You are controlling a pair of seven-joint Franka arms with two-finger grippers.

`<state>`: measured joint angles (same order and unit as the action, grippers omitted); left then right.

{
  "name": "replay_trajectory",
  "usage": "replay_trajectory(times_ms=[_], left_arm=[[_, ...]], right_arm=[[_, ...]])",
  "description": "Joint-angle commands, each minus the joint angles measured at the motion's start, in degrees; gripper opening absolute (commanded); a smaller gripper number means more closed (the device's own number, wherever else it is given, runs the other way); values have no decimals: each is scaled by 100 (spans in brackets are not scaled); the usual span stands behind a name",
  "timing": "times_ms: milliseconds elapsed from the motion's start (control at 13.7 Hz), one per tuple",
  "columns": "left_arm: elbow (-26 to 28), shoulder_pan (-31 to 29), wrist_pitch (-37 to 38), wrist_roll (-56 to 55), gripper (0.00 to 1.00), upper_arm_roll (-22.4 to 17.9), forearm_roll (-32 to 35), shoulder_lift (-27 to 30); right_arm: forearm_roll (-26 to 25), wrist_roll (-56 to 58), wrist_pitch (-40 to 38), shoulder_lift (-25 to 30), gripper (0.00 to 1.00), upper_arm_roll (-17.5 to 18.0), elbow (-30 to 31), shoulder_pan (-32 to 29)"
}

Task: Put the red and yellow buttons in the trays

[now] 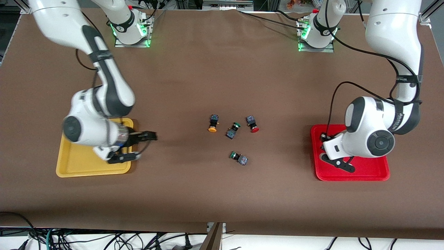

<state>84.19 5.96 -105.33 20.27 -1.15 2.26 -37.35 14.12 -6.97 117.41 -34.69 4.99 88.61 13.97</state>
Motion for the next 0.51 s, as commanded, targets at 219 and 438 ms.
replay_trajectory(times_ms=[219, 438], left_arm=[[781, -139, -1084, 416, 13, 62, 363, -159], [879, -139, -1200, 416, 17, 62, 363, -167]], right_arm=[[3, -2157, 509, -143, 98, -95, 33, 1431], [-6, -3010, 1116, -442, 98, -138, 77, 2003]])
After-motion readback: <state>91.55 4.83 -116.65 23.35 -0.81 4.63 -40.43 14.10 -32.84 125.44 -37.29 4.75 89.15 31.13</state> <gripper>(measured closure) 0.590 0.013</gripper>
